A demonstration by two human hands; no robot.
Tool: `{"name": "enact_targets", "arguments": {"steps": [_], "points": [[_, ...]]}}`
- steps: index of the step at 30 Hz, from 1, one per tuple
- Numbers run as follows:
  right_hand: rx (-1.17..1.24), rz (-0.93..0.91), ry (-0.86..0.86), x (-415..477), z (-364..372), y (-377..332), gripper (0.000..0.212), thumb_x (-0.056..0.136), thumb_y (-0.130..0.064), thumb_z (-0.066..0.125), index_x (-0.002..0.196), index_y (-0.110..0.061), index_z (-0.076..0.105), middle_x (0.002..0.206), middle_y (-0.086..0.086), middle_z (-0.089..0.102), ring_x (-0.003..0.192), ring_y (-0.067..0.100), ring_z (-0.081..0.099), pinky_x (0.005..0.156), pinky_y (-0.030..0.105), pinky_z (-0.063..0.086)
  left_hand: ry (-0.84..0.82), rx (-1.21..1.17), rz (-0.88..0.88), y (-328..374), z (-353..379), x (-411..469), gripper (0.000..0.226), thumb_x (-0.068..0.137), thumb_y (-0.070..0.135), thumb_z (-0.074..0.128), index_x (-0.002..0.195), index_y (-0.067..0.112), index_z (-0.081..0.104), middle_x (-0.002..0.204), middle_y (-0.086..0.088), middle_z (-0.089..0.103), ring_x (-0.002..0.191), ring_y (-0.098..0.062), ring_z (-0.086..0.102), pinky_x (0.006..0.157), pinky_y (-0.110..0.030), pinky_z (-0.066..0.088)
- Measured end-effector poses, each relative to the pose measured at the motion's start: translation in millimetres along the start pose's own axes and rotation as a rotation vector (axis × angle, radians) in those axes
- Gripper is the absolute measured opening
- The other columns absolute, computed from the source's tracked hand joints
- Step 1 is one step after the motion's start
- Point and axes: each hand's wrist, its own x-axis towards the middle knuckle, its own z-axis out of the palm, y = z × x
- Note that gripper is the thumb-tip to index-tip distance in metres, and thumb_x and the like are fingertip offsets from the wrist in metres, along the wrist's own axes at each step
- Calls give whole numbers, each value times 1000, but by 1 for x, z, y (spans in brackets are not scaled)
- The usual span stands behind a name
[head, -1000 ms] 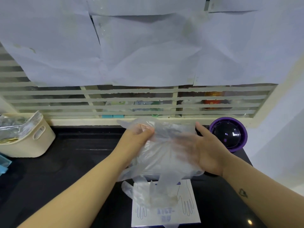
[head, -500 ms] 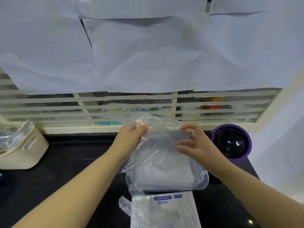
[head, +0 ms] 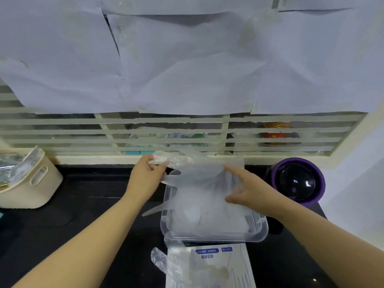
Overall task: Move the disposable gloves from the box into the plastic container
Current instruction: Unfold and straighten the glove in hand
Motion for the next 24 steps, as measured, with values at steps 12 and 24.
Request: {"name": "enact_targets", "arguments": {"steps": [12, 24], "points": [[-330, 167, -141, 29, 36, 17, 90, 87, -13, 66, 154, -13, 6, 154, 9, 29, 125, 22, 48, 85, 18, 41, -634, 945, 700, -1, 36, -19, 40, 99, 29, 49, 139, 31, 47, 145, 11, 41, 124, -13, 48, 101, -30, 41], [-881, 114, -49, 27, 44, 9, 71, 88, -21, 66, 147, -15, 28, 151, 18, 19, 133, 35, 32, 103, 40, 38, -898, 1242, 475, -36, 86, -1, 48, 100, 24, 48, 147, 24, 38, 144, -6, 38, 126, -27, 45, 100, -39, 42]]}}
